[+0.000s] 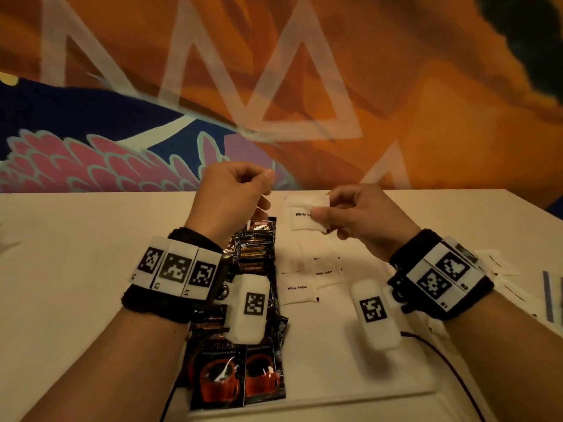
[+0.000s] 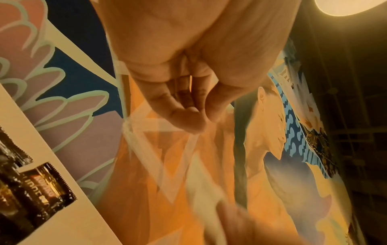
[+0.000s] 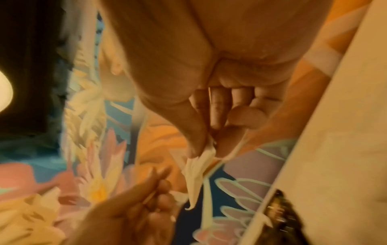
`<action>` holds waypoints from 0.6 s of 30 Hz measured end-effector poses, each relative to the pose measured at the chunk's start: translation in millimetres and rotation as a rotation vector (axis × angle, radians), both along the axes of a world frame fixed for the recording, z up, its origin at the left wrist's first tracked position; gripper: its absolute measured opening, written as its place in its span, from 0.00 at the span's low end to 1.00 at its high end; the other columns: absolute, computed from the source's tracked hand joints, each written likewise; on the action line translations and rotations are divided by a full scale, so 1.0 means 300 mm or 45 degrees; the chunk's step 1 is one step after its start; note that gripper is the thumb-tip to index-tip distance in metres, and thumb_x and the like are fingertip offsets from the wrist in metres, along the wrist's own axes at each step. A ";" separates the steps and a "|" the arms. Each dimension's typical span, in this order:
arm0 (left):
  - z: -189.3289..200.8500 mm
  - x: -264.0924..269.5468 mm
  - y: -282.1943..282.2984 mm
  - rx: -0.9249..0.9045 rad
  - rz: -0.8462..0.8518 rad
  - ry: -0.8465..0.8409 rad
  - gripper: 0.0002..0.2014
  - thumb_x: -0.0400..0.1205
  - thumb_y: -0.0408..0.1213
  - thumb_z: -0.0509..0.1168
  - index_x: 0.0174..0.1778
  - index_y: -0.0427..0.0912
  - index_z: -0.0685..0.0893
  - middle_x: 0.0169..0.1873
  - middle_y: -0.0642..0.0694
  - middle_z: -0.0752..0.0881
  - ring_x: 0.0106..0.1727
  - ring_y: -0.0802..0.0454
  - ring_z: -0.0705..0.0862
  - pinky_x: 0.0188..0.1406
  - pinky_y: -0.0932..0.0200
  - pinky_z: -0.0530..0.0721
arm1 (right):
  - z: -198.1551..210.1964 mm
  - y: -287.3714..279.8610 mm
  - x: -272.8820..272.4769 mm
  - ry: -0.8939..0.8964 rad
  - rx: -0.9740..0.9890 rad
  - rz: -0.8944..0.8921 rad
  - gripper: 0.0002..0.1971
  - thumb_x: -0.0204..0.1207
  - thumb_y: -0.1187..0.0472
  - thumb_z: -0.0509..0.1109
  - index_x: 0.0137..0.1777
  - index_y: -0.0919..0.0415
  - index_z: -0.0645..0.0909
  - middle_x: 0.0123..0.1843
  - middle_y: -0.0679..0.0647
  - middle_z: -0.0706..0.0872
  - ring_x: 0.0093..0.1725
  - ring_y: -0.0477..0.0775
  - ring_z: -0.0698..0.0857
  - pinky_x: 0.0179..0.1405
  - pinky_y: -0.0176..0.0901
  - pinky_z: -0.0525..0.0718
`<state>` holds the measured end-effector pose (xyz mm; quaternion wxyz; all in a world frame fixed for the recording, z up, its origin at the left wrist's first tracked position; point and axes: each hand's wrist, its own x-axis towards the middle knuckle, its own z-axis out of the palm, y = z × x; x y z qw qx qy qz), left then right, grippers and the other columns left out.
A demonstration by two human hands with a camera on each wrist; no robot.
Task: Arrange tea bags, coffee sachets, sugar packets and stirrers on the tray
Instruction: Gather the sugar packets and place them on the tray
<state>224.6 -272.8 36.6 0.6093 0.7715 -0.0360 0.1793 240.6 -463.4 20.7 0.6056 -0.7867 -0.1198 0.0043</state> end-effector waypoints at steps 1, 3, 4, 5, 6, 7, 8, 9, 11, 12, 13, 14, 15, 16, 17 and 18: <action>0.001 0.002 0.007 -0.013 0.009 0.004 0.08 0.83 0.37 0.66 0.49 0.38 0.87 0.36 0.45 0.85 0.30 0.55 0.84 0.30 0.57 0.87 | -0.012 -0.019 0.003 0.080 -0.105 0.013 0.08 0.69 0.65 0.80 0.38 0.64 0.82 0.31 0.57 0.86 0.28 0.48 0.82 0.26 0.39 0.75; 0.004 0.003 0.015 -0.030 0.019 0.019 0.07 0.83 0.38 0.66 0.50 0.40 0.87 0.38 0.45 0.85 0.29 0.57 0.84 0.28 0.61 0.85 | -0.035 -0.050 0.004 0.214 -0.327 0.017 0.09 0.68 0.63 0.81 0.41 0.65 0.83 0.32 0.57 0.86 0.26 0.45 0.82 0.28 0.40 0.76; 0.006 0.002 0.015 -0.031 0.016 0.023 0.07 0.83 0.38 0.66 0.50 0.40 0.87 0.38 0.45 0.85 0.30 0.57 0.84 0.27 0.62 0.84 | -0.048 -0.061 0.002 0.274 -0.423 0.023 0.09 0.68 0.62 0.81 0.42 0.65 0.84 0.32 0.56 0.86 0.25 0.44 0.82 0.28 0.39 0.77; 0.007 -0.001 0.013 -0.027 0.008 0.024 0.06 0.83 0.38 0.66 0.50 0.41 0.87 0.39 0.45 0.85 0.31 0.56 0.84 0.27 0.62 0.84 | -0.060 -0.069 0.001 0.328 -0.498 0.032 0.09 0.68 0.62 0.81 0.42 0.65 0.84 0.32 0.55 0.85 0.24 0.43 0.81 0.27 0.38 0.77; 0.009 -0.005 0.009 -0.022 -0.002 0.025 0.06 0.83 0.38 0.65 0.50 0.41 0.86 0.39 0.46 0.85 0.32 0.55 0.84 0.27 0.62 0.84 | -0.073 -0.074 -0.001 0.375 -0.546 0.041 0.09 0.68 0.62 0.81 0.42 0.64 0.84 0.31 0.55 0.85 0.24 0.43 0.80 0.26 0.38 0.76; 0.011 -0.008 0.004 -0.017 -0.013 0.023 0.06 0.83 0.38 0.65 0.49 0.42 0.86 0.38 0.46 0.85 0.33 0.54 0.84 0.27 0.61 0.84 | -0.086 -0.076 -0.002 0.415 -0.575 0.045 0.09 0.68 0.62 0.81 0.41 0.63 0.83 0.31 0.55 0.84 0.25 0.44 0.79 0.26 0.38 0.76; 0.014 -0.011 0.001 -0.013 -0.023 0.019 0.05 0.83 0.38 0.65 0.49 0.42 0.85 0.38 0.46 0.85 0.33 0.54 0.84 0.27 0.61 0.85 | -0.099 -0.076 -0.001 0.443 -0.599 0.044 0.10 0.67 0.62 0.82 0.40 0.61 0.82 0.32 0.56 0.85 0.25 0.45 0.80 0.25 0.38 0.76; 0.015 -0.014 -0.001 -0.010 -0.030 0.014 0.05 0.83 0.38 0.65 0.48 0.43 0.85 0.38 0.46 0.85 0.33 0.53 0.84 0.27 0.61 0.85 | -0.111 -0.074 0.000 0.460 -0.631 0.041 0.11 0.67 0.62 0.83 0.40 0.60 0.81 0.31 0.56 0.85 0.24 0.46 0.80 0.24 0.37 0.76; 0.020 -0.018 -0.002 -0.007 -0.039 0.010 0.04 0.83 0.38 0.65 0.47 0.44 0.85 0.39 0.46 0.84 0.33 0.53 0.84 0.27 0.61 0.84 | -0.130 -0.066 -0.001 0.448 -0.747 0.030 0.13 0.67 0.60 0.83 0.39 0.58 0.79 0.30 0.55 0.87 0.24 0.46 0.82 0.21 0.35 0.77; 0.022 -0.020 -0.002 -0.005 -0.042 0.010 0.04 0.83 0.38 0.65 0.47 0.44 0.84 0.39 0.47 0.84 0.33 0.53 0.83 0.26 0.61 0.85 | -0.136 -0.061 -0.002 0.418 -0.828 0.022 0.14 0.67 0.59 0.82 0.39 0.57 0.78 0.30 0.53 0.87 0.25 0.46 0.84 0.22 0.35 0.78; 0.024 -0.020 -0.001 -0.005 -0.044 0.011 0.03 0.83 0.38 0.65 0.47 0.44 0.84 0.38 0.47 0.84 0.33 0.53 0.83 0.27 0.61 0.85 | -0.139 -0.056 -0.002 0.375 -0.920 0.018 0.14 0.67 0.57 0.82 0.38 0.56 0.76 0.32 0.53 0.88 0.30 0.48 0.86 0.24 0.37 0.80; 0.026 -0.021 -0.001 -0.009 -0.046 0.010 0.03 0.83 0.37 0.66 0.47 0.43 0.84 0.38 0.47 0.84 0.32 0.53 0.83 0.27 0.61 0.84 | -0.141 -0.051 -0.003 0.327 -1.013 0.016 0.15 0.67 0.56 0.82 0.38 0.55 0.75 0.35 0.53 0.89 0.37 0.51 0.89 0.30 0.40 0.83; 0.028 -0.022 0.000 -0.012 -0.050 0.009 0.03 0.83 0.37 0.66 0.47 0.43 0.84 0.38 0.46 0.84 0.32 0.53 0.83 0.27 0.61 0.84 | -0.141 -0.045 -0.002 0.282 -1.094 0.012 0.16 0.66 0.54 0.82 0.37 0.55 0.74 0.38 0.53 0.88 0.43 0.54 0.89 0.37 0.43 0.84; 0.029 -0.022 0.001 -0.009 -0.053 0.009 0.03 0.83 0.37 0.66 0.47 0.43 0.84 0.37 0.47 0.84 0.32 0.53 0.83 0.26 0.61 0.84 | -0.141 -0.040 -0.003 0.248 -1.152 0.007 0.17 0.66 0.53 0.82 0.36 0.54 0.74 0.40 0.52 0.87 0.47 0.56 0.88 0.41 0.44 0.83; 0.029 -0.023 0.003 -0.004 -0.055 0.010 0.03 0.83 0.37 0.66 0.47 0.43 0.84 0.37 0.47 0.84 0.32 0.53 0.83 0.26 0.62 0.84 | -0.141 -0.037 -0.003 0.223 -1.183 0.003 0.17 0.65 0.52 0.82 0.35 0.54 0.73 0.40 0.51 0.85 0.47 0.56 0.85 0.39 0.43 0.80; 0.030 -0.025 0.003 0.001 -0.058 0.011 0.03 0.83 0.38 0.66 0.47 0.44 0.84 0.37 0.47 0.84 0.33 0.53 0.84 0.26 0.62 0.84 | -0.141 -0.036 -0.004 0.207 -1.194 0.002 0.17 0.65 0.52 0.82 0.35 0.53 0.73 0.39 0.50 0.83 0.45 0.54 0.83 0.36 0.42 0.78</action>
